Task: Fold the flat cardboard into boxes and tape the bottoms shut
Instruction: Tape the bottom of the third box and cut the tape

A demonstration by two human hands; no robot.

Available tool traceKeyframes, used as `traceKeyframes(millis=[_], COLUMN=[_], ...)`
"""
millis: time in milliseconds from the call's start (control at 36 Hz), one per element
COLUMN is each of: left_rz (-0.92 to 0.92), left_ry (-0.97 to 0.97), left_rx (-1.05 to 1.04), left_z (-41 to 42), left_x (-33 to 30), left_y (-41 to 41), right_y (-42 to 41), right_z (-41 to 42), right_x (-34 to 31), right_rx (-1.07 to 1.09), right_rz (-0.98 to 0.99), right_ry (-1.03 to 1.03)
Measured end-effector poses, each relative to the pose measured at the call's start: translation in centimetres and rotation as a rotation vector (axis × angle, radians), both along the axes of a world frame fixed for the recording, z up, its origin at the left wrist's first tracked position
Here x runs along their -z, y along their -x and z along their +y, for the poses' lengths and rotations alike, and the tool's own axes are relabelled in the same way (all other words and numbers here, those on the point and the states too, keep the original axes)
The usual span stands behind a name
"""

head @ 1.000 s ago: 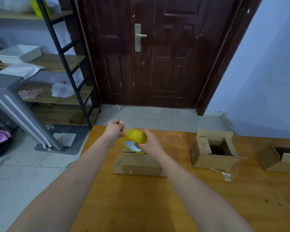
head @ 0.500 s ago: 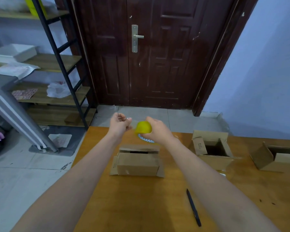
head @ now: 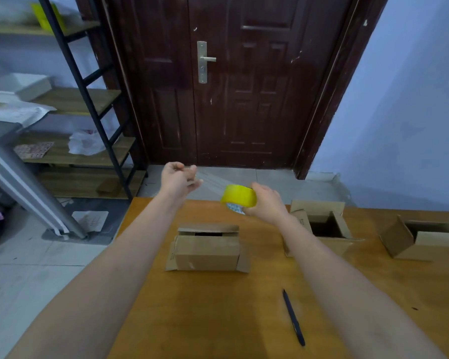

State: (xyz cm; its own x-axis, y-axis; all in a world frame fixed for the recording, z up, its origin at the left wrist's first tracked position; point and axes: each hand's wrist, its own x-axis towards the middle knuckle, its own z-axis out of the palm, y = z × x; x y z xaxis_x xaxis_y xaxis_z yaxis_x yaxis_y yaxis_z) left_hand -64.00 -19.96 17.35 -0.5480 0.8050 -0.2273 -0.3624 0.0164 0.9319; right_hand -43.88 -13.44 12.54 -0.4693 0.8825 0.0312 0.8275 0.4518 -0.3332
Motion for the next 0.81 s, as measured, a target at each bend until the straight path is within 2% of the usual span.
traceKeyframes(millis=[139,194,333,417,528,583,694,806], left_rz=[-0.037,-0.069,-0.022,0.037,0.007,-0.027,-0.110,-0.143], left_ry=[0.057,0.077,0.151,0.155,0.173,0.189,0.209,0.228], left_rx=[-0.014,-0.018,-0.048,-0.027,-0.049,-0.067,-0.102,-0.079], left_z=[-0.5,-0.8,-1.8,-2.3,-3.1,-3.7,-5.0,-5.6], left_x=[0.7,1.1,1.8,1.8,2.3,3.0,4.0,4.7], left_y=[0.3,0.2,0.4,0.5,0.1,0.5,2.5,3.5], right_y=[-2.1,-2.5,-3.0,-2.5,-1.9,-2.3,-4.4,-5.4], right_z=[-0.6,-1.0,-1.1,-1.0,-0.7,-0.5,-1.1,-2.4], right_x=[0.2,0.3,0.2,0.1,-0.1,-0.2,-0.2,0.0], right_rx=[0.016,-0.010,-0.116,-0.213,-0.164,-0.151,-0.056,-0.009], right_rz=[0.276,0.304,-0.020,-0.351,-0.499,-0.444,-0.010,0.159], right_ry=[0.084,0.068,-0.054,-0.119,-0.067,0.025,0.355,0.338])
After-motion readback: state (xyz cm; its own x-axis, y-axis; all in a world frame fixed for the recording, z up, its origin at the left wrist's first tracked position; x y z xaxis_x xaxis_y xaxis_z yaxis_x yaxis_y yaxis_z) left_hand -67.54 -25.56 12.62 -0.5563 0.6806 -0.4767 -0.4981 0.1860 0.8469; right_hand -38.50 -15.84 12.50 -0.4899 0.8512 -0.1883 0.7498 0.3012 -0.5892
